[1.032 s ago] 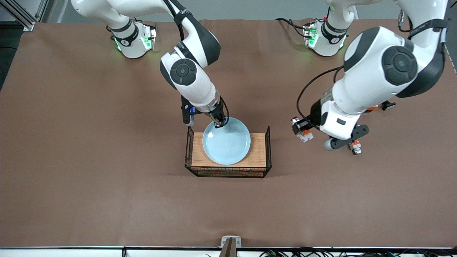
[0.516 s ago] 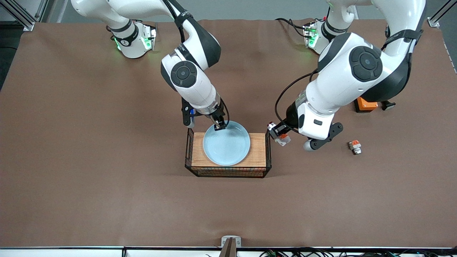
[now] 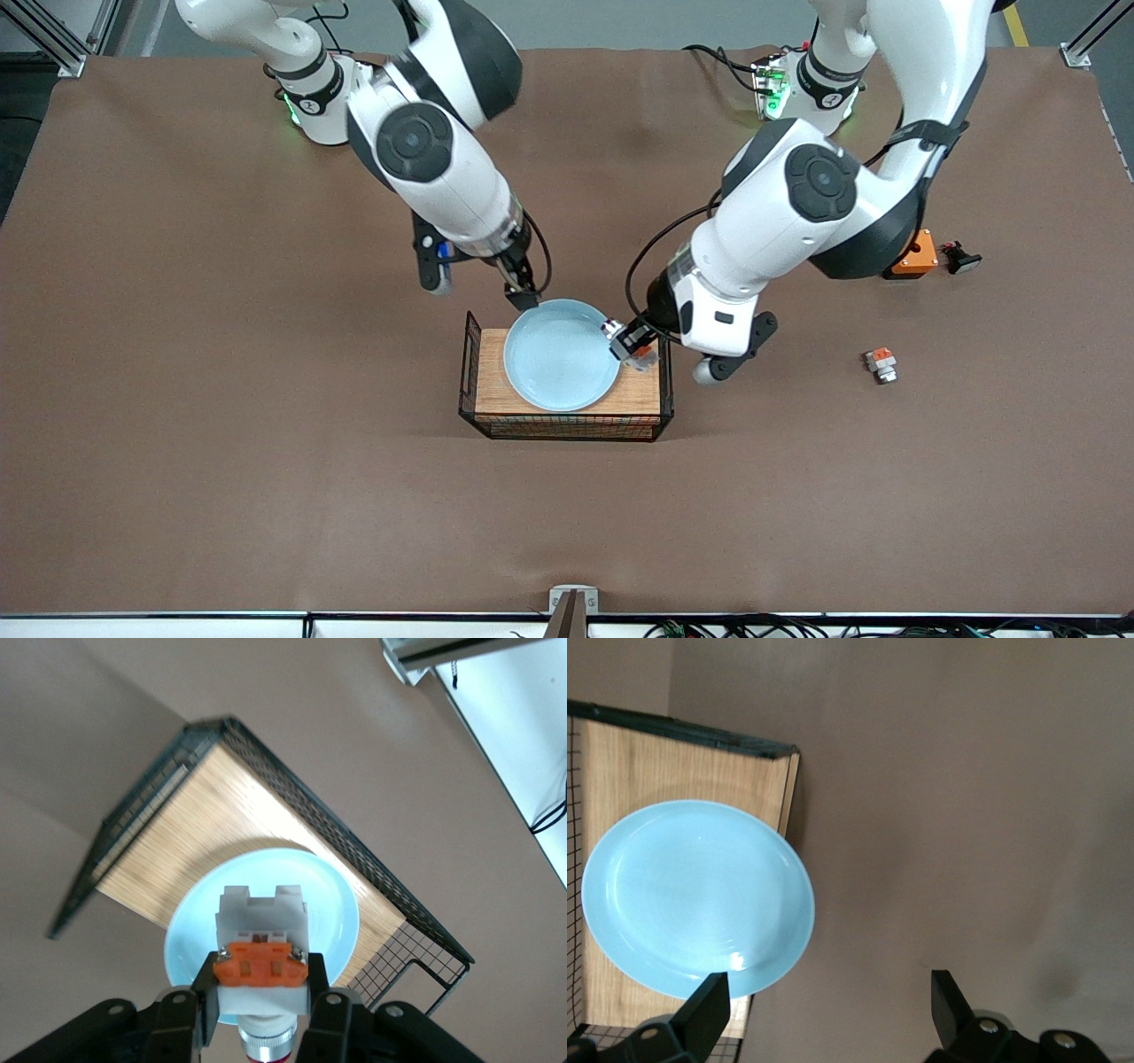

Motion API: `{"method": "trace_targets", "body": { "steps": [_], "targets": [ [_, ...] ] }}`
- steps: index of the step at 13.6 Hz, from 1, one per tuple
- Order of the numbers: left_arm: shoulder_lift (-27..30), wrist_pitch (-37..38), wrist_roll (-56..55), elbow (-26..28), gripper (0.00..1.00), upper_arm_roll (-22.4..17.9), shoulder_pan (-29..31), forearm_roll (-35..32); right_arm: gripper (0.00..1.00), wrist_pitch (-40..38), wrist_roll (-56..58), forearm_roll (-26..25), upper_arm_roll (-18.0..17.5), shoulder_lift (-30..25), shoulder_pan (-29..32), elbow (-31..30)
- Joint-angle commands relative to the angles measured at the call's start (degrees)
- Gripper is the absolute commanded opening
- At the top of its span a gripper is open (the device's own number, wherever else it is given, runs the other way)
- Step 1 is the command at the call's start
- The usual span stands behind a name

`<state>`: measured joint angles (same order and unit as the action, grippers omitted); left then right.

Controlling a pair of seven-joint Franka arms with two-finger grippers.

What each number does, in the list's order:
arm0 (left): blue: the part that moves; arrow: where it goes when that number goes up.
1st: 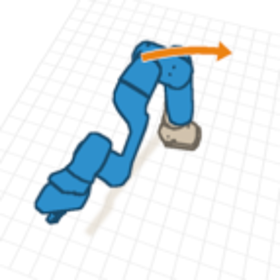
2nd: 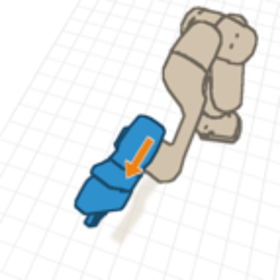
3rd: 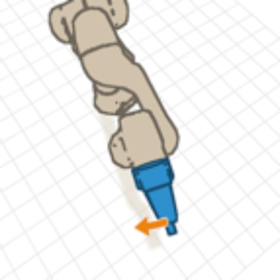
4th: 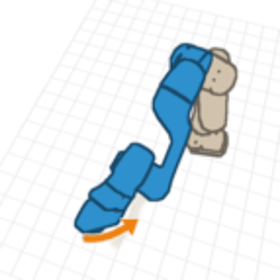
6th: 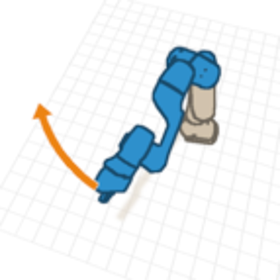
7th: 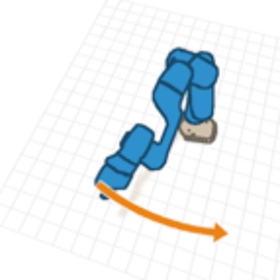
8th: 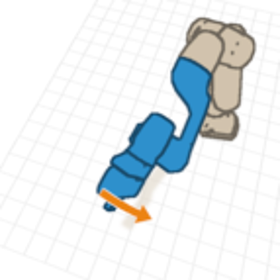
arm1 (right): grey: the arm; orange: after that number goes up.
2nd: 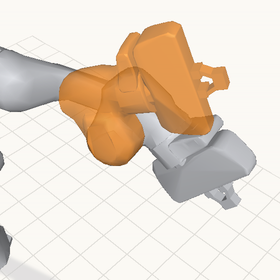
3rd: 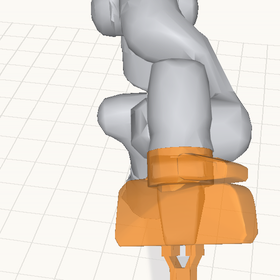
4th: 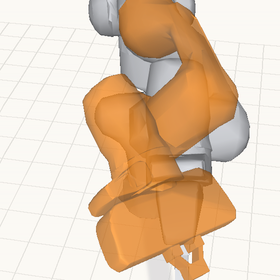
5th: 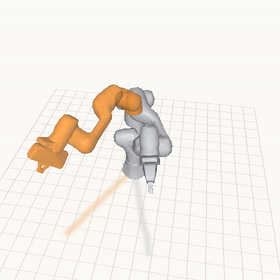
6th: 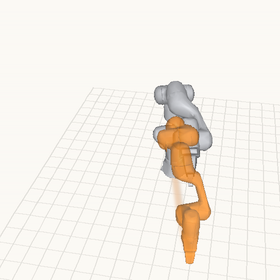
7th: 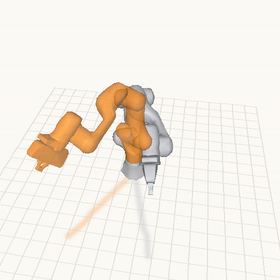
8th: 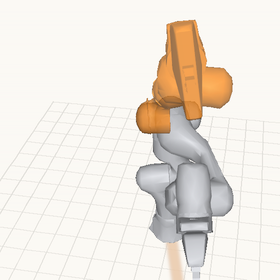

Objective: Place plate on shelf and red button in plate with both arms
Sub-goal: 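Release the plate with the right gripper while the left gripper carries the button over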

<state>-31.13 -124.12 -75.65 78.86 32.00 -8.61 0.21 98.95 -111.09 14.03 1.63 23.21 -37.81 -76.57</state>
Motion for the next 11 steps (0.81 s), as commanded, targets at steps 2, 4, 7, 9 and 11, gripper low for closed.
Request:
{"method": "trace_targets", "body": {
  "steps": [2,4,7,9,11],
  "targets": [
    [-3.1,-4.2,-8.2,-1.6,0.04,-0.4,-2.7,-0.1,1.0,-9.0,8.9,-1.7,-0.5,-7.9,3.7,-1.3],
    [-3.9,-4.3,-11.1,-1.5,0.04,-0.4,-4.1,-0.2,1.0,-13.4,17.1,-2.2,-0.4,-11.6,5.8,-1.7],
    [-6.1,-4.3,-15.0,-1.3,0.04,-0.4,-5.4,-0.3,1.0,-16.1,33.5,-2.6,-0.4,-19.0,11.6,-7.0],
    [-7.8,-4.3,-17.2,-1.4,0.09,-0.8,-6.3,-0.3,1.0,-15.7,44.7,-3.5,-0.4,-24.1,15.6,-12.5],
    [-8.5,-4.3,-20.0,-1.4,0.15,-3.4,-9.4,-0.3,1.0,-15.5,55.5,-6.9,-0.4,-27.5,18.2,-16.4]
  ]
}}
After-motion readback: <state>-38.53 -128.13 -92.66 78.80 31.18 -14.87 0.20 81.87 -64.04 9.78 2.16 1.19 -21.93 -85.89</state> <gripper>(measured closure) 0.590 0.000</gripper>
